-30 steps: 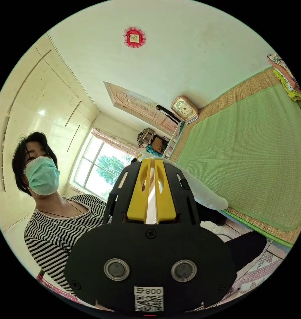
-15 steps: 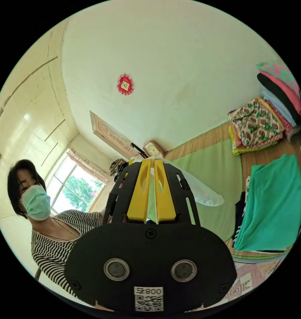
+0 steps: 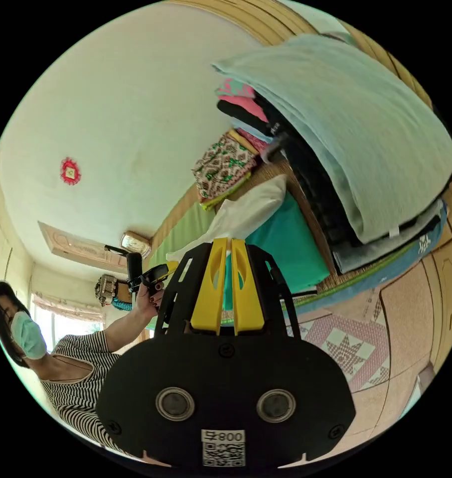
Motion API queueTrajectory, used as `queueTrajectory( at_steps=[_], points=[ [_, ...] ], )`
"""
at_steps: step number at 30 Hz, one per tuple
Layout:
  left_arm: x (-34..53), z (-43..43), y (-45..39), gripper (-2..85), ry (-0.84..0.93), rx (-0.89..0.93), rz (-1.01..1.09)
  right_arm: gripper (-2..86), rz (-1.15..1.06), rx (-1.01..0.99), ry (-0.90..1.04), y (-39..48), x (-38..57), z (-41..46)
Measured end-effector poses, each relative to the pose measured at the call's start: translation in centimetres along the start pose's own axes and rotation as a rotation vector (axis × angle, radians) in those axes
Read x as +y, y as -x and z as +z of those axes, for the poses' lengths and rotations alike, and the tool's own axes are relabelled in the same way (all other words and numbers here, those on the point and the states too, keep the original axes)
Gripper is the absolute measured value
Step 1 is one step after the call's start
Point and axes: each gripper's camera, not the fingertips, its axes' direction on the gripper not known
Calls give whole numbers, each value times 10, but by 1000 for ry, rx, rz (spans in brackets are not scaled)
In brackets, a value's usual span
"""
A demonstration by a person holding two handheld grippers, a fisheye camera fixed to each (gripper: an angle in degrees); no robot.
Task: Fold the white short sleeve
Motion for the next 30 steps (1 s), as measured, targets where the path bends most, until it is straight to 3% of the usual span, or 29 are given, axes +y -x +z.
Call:
queueTrajectory(
  at_steps=[11, 17, 25, 30],
  points=[
    [-32, 149, 49, 19, 136, -1, 94, 11, -19, 83, 11, -27, 0, -46],
    [-35, 230, 104, 18, 261, -54, -8, 12, 100, 161, 94, -73, 10, -32],
    [-44, 269, 147, 6, 301, -8, -24, 12, 140, 134, 79, -89, 9, -34],
    [-51, 270, 152, 2, 279, -31, 82, 6, 162, 86, -8, -91, 25, -43]
  ],
)
